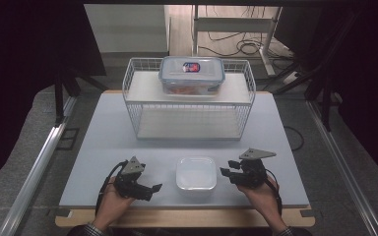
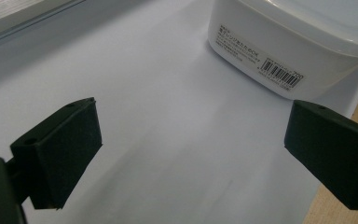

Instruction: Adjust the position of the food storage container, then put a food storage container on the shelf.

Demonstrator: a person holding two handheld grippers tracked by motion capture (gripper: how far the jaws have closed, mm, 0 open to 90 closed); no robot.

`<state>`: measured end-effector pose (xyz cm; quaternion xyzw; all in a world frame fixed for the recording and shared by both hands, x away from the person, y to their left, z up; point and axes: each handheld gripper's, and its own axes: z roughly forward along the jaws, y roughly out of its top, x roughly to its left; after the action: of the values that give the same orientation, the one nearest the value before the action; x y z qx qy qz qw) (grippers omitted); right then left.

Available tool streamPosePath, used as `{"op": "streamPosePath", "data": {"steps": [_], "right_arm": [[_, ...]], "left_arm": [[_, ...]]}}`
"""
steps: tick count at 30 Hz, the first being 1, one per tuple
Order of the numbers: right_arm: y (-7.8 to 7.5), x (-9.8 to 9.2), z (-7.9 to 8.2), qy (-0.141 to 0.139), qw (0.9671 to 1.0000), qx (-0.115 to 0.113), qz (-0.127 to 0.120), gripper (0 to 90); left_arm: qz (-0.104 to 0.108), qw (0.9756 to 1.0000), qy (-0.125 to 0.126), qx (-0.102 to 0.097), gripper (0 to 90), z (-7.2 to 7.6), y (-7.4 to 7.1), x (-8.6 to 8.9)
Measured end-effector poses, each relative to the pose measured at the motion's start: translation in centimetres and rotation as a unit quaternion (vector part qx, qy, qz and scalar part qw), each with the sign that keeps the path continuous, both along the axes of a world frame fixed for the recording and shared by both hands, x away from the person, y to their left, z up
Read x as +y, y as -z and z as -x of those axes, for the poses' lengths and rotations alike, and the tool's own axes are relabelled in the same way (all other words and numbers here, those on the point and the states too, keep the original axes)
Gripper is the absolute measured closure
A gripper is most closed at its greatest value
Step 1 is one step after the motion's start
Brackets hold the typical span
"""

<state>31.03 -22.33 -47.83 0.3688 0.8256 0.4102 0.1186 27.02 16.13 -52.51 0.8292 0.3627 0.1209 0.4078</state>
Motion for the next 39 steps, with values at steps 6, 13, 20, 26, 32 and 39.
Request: {"op": "streamPosePath", "data": {"steps": [6, 13, 20, 26, 32, 39], "right_arm": [[-0.1, -0.5, 0.0, 0.002, 0.9999, -0.012, -0.002, 31.9], [0.1, -0.6, -0.2, -0.001, 0.9998, -0.014, -0.013, 20.9], [0.1, -0.2, -0.1, -0.008, 0.9998, -0.012, -0.016, 15.2], [0.1, 0.6, 0.1, -0.016, 0.9996, -0.021, -0.012, 10.4], [0.0, 1.8, 0.4, -0.032, 0.9993, -0.019, -0.001, 3.1], [-0.3, 2.8, 0.5, -0.037, 0.9993, 0.006, -0.004, 8.7]], "left_arm": [[0.006, 1.0, -0.002, 0.004, 4.4, 0.0, -0.1, 0.0], [0.013, 0.9999, -0.005, 0.006, 4.7, 0.0, -0.4, -0.1], [0.03, 0.9994, -0.005, 0.014, 3.8, 0.2, -1.1, -0.7], [0.031, 0.9994, 0.007, 0.015, 6.2, 0.3, -1.9, -1.8], [0.041, 0.999, 0.013, 0.01, 9.1, 0.0, -2.7, -2.9], [0.036, 0.9989, 0.03, 0.007, 9.8, -0.7, -3.2, -4.7]]}}
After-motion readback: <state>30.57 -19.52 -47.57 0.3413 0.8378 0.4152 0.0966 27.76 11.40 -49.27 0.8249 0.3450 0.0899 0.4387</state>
